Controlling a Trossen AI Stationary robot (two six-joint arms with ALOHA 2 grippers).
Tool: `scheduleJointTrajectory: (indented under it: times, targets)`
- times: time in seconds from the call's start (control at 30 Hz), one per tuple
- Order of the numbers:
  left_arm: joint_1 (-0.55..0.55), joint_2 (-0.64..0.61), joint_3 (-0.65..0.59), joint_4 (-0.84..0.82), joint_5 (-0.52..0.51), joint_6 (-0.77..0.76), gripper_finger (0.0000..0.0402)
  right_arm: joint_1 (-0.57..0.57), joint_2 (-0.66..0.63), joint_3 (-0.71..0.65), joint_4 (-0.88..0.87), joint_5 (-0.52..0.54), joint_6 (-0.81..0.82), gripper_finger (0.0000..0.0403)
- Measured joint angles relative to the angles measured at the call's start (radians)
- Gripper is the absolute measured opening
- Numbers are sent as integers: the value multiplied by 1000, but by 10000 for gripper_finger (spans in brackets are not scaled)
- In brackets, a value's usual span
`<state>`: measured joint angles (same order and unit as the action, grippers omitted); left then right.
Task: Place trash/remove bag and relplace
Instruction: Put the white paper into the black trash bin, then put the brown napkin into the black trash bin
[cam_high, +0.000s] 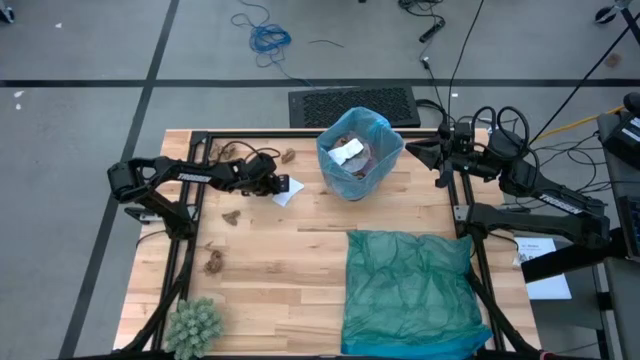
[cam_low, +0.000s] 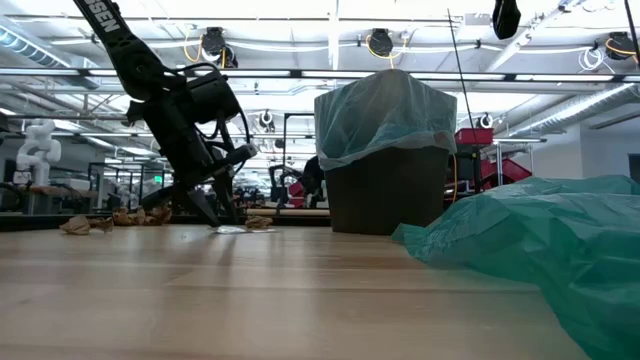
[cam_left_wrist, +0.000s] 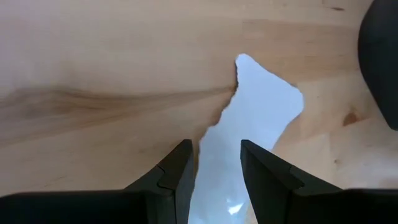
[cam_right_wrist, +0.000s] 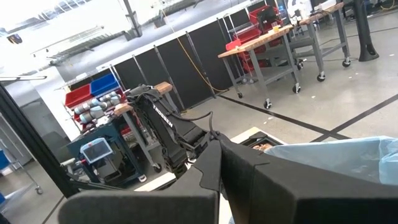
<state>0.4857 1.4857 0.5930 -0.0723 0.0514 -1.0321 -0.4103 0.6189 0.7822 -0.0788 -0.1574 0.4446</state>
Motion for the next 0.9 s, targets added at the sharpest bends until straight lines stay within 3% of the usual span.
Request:
scheduleJointTrajectory:
  times: [0.17,0.37,0.9]
  targets:
    - [0,0,0,-2,-46,1,110,0,0,0,0,0,0,0]
    - [-1,0,0,-3,-53,48,13,0,0,0,0,0,0,0]
    - [-6,-11,1,-8,-17,106,2,0,0,0,0,0,17,0]
